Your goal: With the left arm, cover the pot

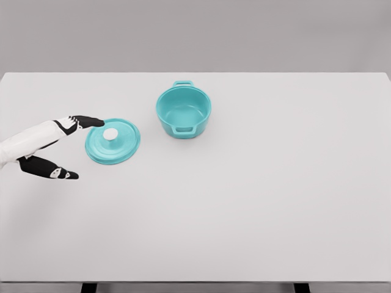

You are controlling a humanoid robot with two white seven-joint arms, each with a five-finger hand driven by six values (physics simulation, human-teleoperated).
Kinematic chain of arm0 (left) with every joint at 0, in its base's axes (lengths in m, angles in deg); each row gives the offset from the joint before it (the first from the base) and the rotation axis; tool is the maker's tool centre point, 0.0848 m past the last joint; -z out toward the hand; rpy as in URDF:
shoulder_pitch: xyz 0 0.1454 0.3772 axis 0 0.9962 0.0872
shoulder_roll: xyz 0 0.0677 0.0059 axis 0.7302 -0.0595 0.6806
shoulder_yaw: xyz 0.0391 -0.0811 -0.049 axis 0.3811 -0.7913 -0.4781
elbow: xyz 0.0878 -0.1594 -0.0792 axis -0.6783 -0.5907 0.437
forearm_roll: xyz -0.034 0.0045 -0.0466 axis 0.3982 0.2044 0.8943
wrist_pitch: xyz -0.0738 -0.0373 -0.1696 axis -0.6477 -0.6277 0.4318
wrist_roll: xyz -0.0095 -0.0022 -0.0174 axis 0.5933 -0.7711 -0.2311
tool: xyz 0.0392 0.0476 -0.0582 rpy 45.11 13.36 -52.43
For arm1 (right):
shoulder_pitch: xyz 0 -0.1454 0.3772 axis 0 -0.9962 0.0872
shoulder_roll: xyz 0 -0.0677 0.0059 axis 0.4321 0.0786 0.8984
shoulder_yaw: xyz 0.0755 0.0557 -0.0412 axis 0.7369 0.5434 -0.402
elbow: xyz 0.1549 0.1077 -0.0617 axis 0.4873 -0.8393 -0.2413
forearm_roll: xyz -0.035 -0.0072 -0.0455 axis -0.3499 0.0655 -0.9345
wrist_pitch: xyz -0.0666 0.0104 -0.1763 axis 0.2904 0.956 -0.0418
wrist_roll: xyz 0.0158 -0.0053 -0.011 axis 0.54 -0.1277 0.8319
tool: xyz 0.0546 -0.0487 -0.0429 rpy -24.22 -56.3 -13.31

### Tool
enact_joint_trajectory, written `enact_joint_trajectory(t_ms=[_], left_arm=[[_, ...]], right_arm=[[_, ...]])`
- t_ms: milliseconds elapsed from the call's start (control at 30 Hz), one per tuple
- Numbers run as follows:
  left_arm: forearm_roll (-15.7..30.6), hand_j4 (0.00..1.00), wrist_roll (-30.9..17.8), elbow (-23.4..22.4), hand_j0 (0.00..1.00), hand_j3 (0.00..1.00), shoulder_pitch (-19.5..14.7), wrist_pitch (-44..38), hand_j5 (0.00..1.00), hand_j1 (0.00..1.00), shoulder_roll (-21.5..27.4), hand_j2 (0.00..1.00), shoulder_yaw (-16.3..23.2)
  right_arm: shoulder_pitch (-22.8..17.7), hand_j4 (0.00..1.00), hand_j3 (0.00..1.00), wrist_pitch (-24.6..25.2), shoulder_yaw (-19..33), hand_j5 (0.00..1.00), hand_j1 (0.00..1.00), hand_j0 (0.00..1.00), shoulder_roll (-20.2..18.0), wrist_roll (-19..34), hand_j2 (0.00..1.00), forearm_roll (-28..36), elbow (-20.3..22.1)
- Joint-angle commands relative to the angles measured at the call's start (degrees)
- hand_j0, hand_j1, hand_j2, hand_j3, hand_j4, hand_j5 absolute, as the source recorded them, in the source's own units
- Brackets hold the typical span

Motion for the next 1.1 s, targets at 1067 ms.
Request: enact_joint_trajectory(t_ms=[1067], left_arm=[[3.6,0.79,2.6,-22.2,0.79,0.79,-19.5,-0.6,0.79,0.79,-12.8,0.79,19.2]], right_arm=[[-0.4,1.0,1.0,0.0,0.1,1.0,1.0,1.0,0.0,0.0,1.0,0.1,-0.1]])
